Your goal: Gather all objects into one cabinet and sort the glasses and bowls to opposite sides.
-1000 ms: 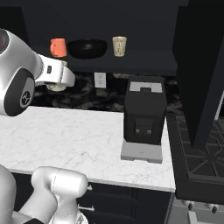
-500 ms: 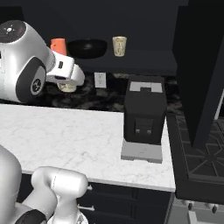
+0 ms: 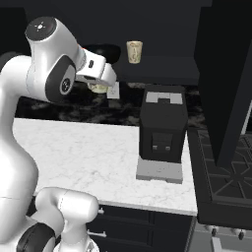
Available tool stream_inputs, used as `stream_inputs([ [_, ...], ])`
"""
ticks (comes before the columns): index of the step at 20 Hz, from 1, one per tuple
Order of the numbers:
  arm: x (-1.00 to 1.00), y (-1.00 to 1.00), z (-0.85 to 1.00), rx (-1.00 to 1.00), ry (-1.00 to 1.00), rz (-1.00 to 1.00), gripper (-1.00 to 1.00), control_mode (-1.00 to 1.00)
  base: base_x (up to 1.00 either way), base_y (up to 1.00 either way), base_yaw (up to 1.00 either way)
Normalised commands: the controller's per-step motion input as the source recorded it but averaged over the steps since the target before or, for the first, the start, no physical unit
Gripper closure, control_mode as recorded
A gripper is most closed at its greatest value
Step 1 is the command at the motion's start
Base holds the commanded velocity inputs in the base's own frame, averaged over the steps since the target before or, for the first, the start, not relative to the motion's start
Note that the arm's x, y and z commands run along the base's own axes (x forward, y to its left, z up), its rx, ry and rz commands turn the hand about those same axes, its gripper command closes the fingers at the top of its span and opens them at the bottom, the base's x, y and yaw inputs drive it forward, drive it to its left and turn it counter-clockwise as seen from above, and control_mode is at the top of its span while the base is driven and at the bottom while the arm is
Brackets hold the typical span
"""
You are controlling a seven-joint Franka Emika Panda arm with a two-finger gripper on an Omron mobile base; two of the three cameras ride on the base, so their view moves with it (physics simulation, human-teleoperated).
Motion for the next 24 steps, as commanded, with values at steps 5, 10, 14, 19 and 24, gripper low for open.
stream_inputs([
  [5, 0.67, -0.47, 0.06, 0.0, -0.01, 0.0, 1.0, -1.0, 0.0, 0.0, 0.0],
  [10, 0.62, -0.35, 0.15, 0.0, -0.01, 0.0, 1.0, -1.0, 0.0, 0.0, 0.0],
  [14, 0.52, -0.28, 0.12, -0.01, -0.05, 0.0, 1.0, -1.0, 0.0, 0.0, 0.0],
  [19, 0.55, -0.38, 0.01, -0.02, -0.09, 0.0, 1.0, -1.0, 0.0, 0.0, 0.0],
  [24, 0.58, -0.34, 0.0, -0.04, -0.11, 0.0, 1.0, -1.0, 0.0, 0.0, 0.0],
])
